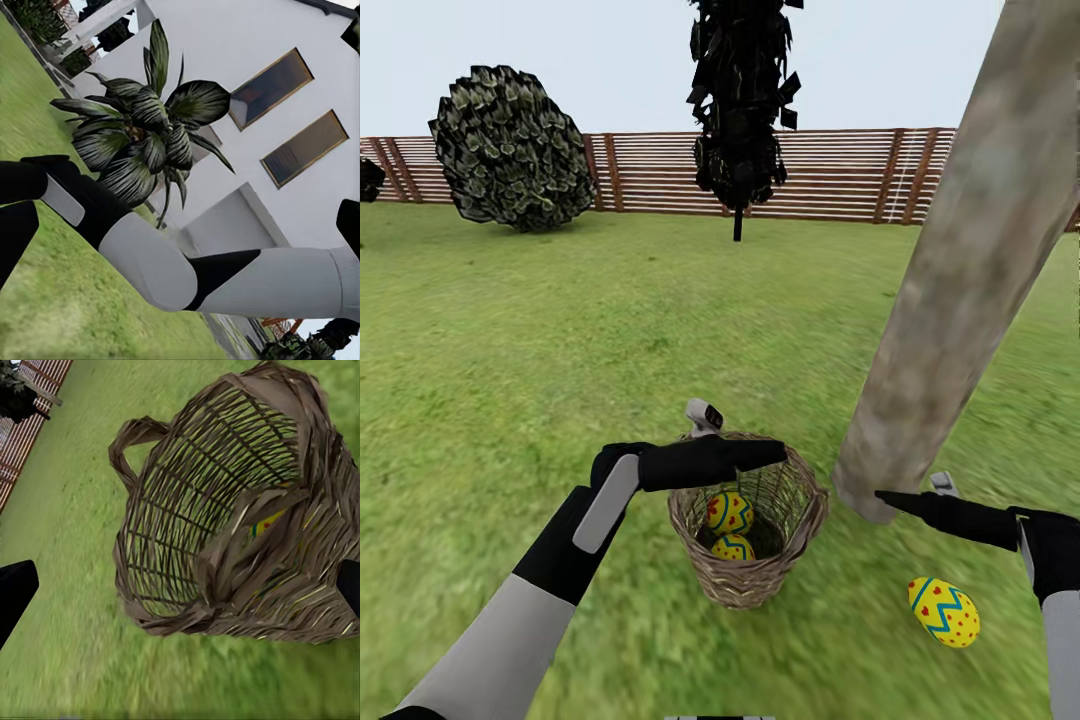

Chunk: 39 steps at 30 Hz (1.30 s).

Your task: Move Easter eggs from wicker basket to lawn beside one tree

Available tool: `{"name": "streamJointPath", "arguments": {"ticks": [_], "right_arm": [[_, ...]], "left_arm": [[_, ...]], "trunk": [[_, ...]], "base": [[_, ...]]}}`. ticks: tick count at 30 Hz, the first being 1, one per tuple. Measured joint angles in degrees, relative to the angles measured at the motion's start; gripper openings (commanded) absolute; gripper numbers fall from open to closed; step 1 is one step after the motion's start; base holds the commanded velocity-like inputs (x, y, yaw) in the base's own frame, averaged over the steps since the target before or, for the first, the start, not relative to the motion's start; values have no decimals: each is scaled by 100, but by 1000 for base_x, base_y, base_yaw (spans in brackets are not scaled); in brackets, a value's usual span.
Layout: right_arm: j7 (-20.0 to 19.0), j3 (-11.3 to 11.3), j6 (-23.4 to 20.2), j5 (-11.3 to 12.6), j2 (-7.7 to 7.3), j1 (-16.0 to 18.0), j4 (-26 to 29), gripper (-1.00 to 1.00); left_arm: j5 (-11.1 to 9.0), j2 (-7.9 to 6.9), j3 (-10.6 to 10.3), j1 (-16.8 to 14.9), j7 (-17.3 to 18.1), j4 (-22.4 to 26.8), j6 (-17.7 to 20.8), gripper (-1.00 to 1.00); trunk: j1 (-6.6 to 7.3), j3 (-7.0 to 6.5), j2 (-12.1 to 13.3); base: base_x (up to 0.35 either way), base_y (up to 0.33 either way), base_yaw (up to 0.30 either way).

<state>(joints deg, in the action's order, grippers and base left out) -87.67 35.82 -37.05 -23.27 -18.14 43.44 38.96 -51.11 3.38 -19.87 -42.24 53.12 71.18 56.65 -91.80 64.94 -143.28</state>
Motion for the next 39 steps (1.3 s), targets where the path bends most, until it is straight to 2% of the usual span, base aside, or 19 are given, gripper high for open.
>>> {"name": "streamJointPath", "arguments": {"ticks": [5, 11, 25, 31, 33, 35, 39], "right_arm": [[1, -29, -4, 3, -32, -1, -7, 100], [0, -32, -5, 38, -44, 0, -8, 100], [-8, -32, -3, 42, -28, -2, 40, 100], [10, -49, 3, -9, -11, 0, 54, 100], [30, -103, 3, -55, 5, 0, 60, 100], [62, -265, 2, -123, 4, 0, 64, 100], [79, -408, 0, -157, 6, 1, 173, 100]], "left_arm": [[-3, -11, 114, 0, 5, -10, 9, 100], [-3, -21, 194, 0, 7, -10, 20, 100], [-4, -91, 210, -1, 16, -19, 28, 100], [0, -100, 506, -1, 172, -352, 17, 100], [5, -101, 566, 0, 332, -446, 8, 100], [9, -102, 597, 0, 488, -495, -3, 100], [23, -94, 611, 0, 558, -528, -13, 100]], "trunk": [[17, -109, 21], [149, -217, 261], [458, -469, 822], [590, -576, 1063], [634, -612, 1143], [678, -648, 1223], [766, -720, 1383]], "base": [[-180, 143, 0], [-221, 190, 0], [-13, 11, 0], [0, 0, 0], [0, 0, 0], [0, 0, 0], [0, 0, 0]]}}
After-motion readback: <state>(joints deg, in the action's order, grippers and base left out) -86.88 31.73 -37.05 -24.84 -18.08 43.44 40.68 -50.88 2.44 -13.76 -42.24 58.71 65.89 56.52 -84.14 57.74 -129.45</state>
